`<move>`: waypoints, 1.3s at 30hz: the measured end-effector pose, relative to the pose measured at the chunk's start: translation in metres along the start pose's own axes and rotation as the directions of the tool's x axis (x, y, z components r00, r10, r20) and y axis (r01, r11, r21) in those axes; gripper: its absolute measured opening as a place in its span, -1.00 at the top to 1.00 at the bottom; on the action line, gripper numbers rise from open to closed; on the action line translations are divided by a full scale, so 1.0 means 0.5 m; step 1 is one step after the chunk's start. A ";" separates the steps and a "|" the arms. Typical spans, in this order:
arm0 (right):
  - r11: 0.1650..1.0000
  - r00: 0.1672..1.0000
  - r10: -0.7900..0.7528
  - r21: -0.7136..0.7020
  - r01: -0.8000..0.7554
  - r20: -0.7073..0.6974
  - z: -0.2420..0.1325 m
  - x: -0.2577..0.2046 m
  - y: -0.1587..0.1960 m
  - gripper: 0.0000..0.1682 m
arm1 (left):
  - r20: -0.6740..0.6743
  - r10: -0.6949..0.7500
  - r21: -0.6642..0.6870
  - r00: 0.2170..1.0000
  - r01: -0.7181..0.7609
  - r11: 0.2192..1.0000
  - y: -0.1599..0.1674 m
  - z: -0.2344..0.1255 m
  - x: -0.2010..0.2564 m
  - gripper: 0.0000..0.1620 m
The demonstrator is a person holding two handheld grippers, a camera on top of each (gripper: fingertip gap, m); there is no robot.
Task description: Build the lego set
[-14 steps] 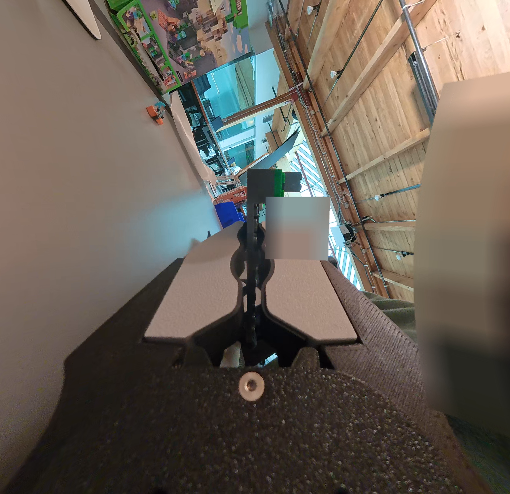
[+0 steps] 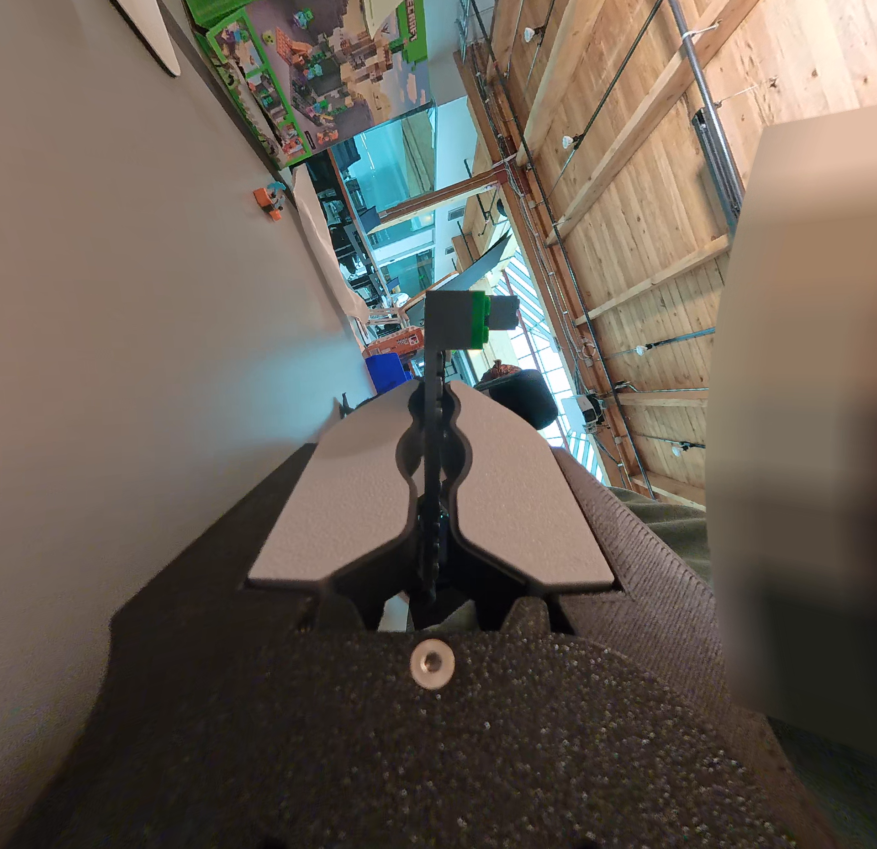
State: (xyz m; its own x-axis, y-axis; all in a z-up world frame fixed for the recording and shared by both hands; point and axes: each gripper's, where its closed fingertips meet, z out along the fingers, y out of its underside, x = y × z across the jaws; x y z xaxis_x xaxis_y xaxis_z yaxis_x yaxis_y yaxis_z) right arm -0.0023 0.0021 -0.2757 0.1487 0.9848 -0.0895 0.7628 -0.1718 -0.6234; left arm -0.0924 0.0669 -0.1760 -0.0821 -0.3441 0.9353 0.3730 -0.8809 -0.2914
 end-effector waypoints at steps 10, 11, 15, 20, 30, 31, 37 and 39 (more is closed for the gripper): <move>0.997 0.993 -0.069 -0.024 0.067 -0.093 -0.001 0.007 0.007 0.91 | 0.013 0.001 0.004 1.000 -0.001 1.000 -0.001 0.000 -0.005 0.92; 0.997 0.991 -0.077 -0.022 0.075 -0.108 -0.010 0.012 0.006 0.91 | 0.016 0.002 0.006 1.000 -0.002 1.000 -0.002 0.000 -0.006 0.92; 0.996 0.974 -0.081 0.027 0.089 -0.213 -0.113 0.075 -0.031 0.91 | 0.039 0.005 0.014 0.999 -0.006 1.000 -0.003 0.000 -0.011 0.93; 0.977 0.916 -0.161 0.076 0.202 -0.367 -0.229 0.139 -0.152 0.91 | 0.043 0.038 -0.022 0.998 -0.037 0.999 0.010 0.012 -0.007 0.90; 0.940 0.901 -0.319 0.021 0.340 -0.295 -0.186 0.133 -0.231 0.91 | 0.056 0.029 -0.015 0.998 -0.028 0.999 0.012 0.010 -0.008 0.92; 0.939 0.901 -0.321 0.022 0.342 -0.293 -0.186 0.133 -0.233 0.91 | 0.055 0.029 -0.015 0.998 -0.028 0.999 0.011 0.010 -0.008 0.92; 0.936 0.905 -0.335 0.013 0.351 -0.262 -0.188 0.128 -0.238 0.91 | 0.051 0.035 -0.027 0.998 -0.034 0.999 0.015 0.013 -0.006 0.92; 0.937 0.909 -0.336 0.014 0.350 -0.246 -0.186 0.124 -0.240 0.91 | 0.048 0.038 -0.030 0.998 -0.036 0.999 0.017 0.014 -0.006 0.92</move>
State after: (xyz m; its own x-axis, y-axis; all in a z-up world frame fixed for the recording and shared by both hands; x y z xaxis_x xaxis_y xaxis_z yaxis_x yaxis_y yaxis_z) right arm -0.0260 0.0818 -0.1340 0.0336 0.9472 0.3190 0.7577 0.1840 -0.6261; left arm -0.0828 0.0628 -0.1797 -0.0232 -0.3608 0.9324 0.3478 -0.8773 -0.3309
